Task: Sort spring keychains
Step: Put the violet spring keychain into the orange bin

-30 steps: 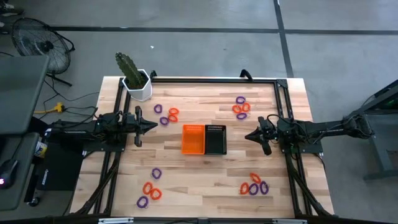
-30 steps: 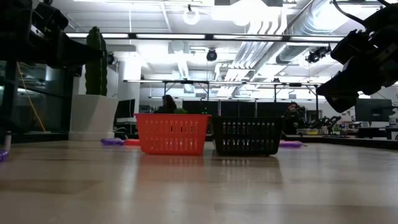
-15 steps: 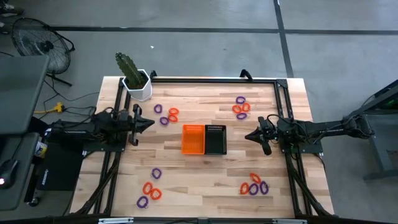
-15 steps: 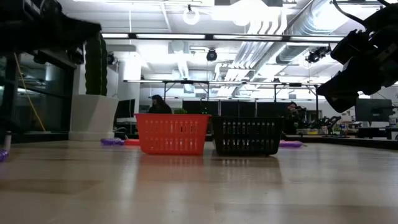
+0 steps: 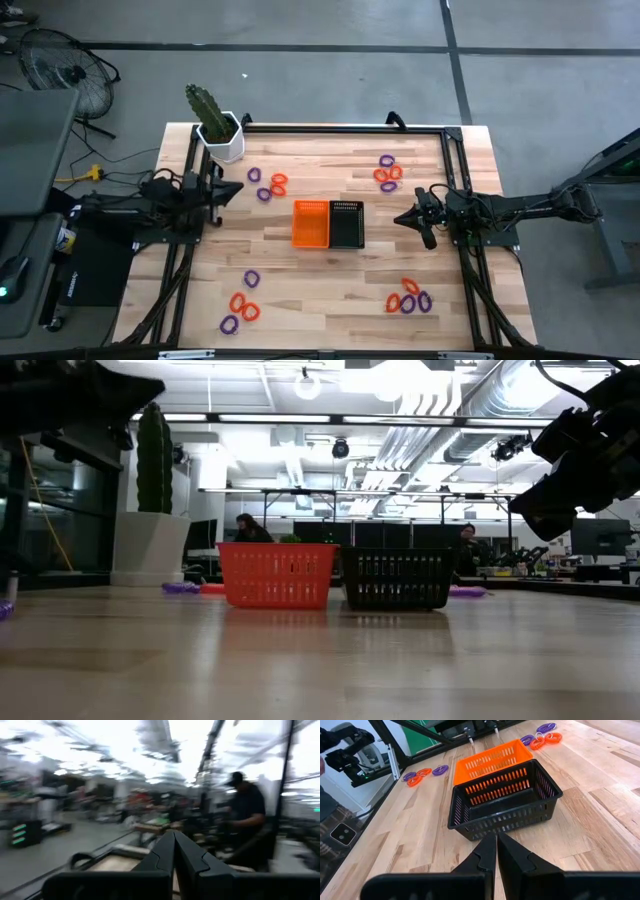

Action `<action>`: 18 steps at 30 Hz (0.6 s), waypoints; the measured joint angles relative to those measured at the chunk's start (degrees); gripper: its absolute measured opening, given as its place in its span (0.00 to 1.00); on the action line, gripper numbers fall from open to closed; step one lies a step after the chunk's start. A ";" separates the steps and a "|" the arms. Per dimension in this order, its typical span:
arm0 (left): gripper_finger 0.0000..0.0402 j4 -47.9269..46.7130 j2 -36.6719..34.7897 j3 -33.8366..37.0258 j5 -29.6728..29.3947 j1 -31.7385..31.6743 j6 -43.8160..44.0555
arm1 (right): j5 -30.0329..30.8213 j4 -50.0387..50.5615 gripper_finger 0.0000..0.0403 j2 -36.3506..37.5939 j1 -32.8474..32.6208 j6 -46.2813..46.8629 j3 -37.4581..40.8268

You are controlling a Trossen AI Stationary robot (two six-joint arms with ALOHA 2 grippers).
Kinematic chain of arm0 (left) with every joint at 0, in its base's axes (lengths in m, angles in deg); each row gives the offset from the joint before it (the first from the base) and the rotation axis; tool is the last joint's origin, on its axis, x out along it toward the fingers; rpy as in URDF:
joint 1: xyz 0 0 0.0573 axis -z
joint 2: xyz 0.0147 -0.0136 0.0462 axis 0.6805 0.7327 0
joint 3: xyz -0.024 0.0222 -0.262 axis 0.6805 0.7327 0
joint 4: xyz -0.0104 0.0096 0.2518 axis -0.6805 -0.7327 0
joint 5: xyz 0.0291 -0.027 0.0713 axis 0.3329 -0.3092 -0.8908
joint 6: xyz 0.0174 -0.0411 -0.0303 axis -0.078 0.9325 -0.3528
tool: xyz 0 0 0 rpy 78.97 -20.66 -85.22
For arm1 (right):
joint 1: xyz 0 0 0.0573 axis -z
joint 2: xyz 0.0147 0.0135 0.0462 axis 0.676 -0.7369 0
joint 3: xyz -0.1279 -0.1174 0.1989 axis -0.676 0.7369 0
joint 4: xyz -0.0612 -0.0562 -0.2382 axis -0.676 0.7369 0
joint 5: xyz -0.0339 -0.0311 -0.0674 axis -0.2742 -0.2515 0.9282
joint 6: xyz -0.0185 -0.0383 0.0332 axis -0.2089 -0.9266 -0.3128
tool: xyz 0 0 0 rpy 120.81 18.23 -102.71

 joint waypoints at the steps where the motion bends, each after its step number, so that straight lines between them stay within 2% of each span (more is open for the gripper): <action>1: 0.00 -1.15 0.91 -1.24 -1.76 -0.02 -0.70 | -0.01 0.02 0.03 0.00 0.01 0.00 0.00; 6: 0.00 -6.74 8.61 -7.82 -9.00 0.00 -6.69 | -0.02 0.00 0.03 0.00 0.02 0.00 0.00; 18: 0.00 -25.05 33.88 -29.85 -32.50 -0.04 -5.42 | -0.02 0.01 0.03 0.00 0.02 0.00 0.00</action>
